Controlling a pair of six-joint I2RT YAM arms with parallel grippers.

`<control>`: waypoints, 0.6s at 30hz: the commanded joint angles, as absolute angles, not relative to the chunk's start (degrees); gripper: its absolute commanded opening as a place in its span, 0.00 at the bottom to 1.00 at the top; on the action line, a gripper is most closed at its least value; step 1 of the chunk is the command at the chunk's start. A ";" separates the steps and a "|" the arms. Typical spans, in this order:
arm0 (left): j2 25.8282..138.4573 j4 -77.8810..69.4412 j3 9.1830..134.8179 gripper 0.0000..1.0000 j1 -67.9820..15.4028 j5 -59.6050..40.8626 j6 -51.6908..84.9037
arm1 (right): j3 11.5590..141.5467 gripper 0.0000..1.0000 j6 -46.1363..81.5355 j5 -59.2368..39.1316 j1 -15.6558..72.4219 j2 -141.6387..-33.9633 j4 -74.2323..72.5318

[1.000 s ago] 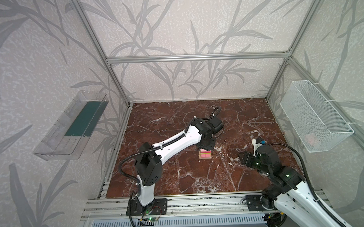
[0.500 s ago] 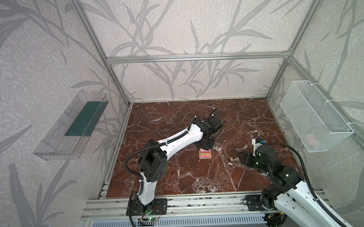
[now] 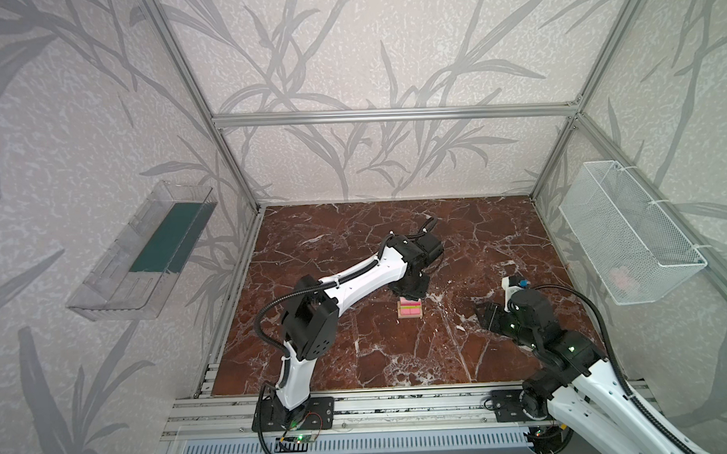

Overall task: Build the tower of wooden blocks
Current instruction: 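Lower the blue cylinder onto the pale-pink block with the left gripper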

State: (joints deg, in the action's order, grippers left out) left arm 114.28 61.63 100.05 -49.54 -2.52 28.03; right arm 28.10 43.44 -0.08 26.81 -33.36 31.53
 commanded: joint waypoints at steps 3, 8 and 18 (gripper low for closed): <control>115.31 62.90 101.70 0.26 -49.39 -2.55 27.51 | 28.04 0.53 42.48 0.62 26.65 -33.28 31.11; 115.42 63.26 101.74 0.27 -49.31 -2.07 27.60 | 27.95 0.53 42.53 0.66 26.58 -33.33 31.03; 116.06 63.27 101.95 0.29 -49.22 -2.36 27.77 | 27.86 0.53 42.58 0.53 26.63 -33.27 31.15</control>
